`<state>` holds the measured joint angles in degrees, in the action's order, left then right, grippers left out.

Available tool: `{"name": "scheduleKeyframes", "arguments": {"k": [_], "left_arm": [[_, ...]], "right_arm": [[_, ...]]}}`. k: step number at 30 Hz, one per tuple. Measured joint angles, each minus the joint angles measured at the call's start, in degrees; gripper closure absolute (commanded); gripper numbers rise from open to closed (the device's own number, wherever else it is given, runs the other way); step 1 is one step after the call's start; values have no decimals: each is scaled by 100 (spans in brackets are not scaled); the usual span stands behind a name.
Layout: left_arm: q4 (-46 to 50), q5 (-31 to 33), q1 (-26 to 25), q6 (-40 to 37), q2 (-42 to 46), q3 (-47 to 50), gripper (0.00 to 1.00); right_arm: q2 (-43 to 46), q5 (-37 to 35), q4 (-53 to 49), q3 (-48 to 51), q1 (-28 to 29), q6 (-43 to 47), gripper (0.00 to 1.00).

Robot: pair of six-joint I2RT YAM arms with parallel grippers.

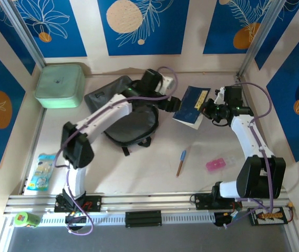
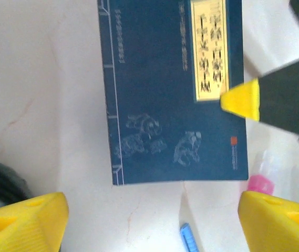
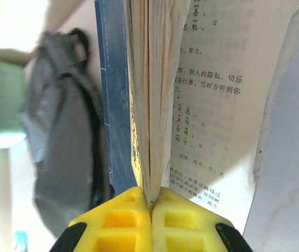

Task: Pack the student bag
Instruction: Pick up the book from the middle-right of the table.

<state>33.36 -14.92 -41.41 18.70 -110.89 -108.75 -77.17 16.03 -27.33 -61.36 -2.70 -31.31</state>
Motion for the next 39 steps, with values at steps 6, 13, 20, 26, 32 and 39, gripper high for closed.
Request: {"name": "scheduleKeyframes", "arguments": {"k": [6, 13, 20, 26, 32, 39], "left_arm": [[-654, -769, 752, 621, 402, 1008, 11], [-1215, -1504, 990, 1193, 402, 1668, 21], [-2133, -2155, 990, 1633, 468, 1867, 57], [-2568, -2253, 994, 1753, 702, 2061, 85], [-2876, -2304, 1064, 1950, 833, 2271, 100], [-3156, -1729, 1421, 2461, 1226, 2876, 100]], "right_arm": [[46, 1025, 378, 0, 216, 85, 100], [42, 1768, 542, -83, 658, 238, 100], [-107, 2059, 699, -186, 811, 278, 100], [-195, 2061, 723, -188, 765, 275, 100], [-192, 1884, 743, -188, 721, 173, 56], [-160, 1543, 1054, -33, 767, -444, 20]]}}
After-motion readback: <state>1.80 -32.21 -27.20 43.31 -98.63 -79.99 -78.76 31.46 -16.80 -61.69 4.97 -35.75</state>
